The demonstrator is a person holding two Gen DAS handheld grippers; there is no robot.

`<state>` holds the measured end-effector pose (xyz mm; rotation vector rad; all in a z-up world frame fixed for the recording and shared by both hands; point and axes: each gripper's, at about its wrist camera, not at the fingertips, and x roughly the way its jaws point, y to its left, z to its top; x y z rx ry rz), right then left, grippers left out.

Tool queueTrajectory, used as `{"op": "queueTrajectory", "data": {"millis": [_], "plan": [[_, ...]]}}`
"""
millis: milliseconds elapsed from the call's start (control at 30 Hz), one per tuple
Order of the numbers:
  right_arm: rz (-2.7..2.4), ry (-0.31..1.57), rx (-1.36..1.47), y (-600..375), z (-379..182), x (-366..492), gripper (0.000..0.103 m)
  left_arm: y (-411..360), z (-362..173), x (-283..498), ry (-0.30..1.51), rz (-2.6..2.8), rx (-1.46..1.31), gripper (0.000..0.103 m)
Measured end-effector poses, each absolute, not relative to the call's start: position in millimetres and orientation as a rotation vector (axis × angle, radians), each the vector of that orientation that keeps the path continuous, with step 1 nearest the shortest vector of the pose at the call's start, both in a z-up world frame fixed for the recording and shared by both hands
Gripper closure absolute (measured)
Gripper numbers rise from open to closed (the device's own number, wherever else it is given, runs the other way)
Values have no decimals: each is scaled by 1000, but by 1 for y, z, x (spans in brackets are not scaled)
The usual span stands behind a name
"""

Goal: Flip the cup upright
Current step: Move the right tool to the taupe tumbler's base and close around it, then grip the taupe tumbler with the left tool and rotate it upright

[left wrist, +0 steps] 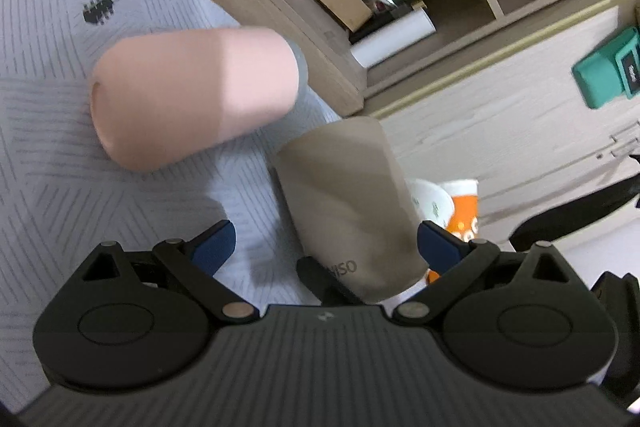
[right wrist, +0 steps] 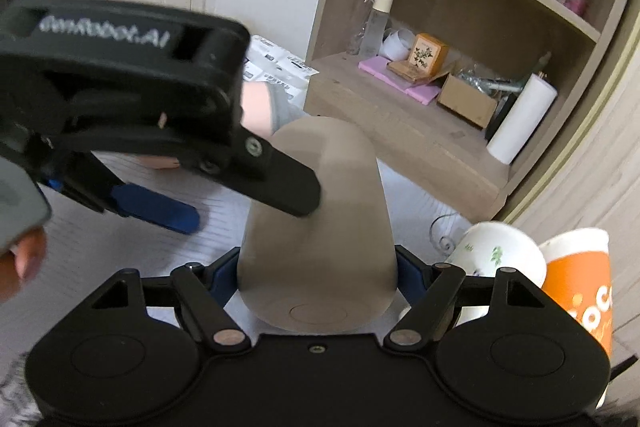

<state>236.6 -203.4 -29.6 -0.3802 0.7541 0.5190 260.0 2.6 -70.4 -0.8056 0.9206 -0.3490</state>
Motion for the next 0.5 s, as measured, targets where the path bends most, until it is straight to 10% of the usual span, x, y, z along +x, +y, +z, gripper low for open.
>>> {"op": "queueTrajectory", "data": {"millis": [500], "plan": [[508,949,-41,-215,-29,196,22,16,-81,220,983,-477,-894,34]]}}
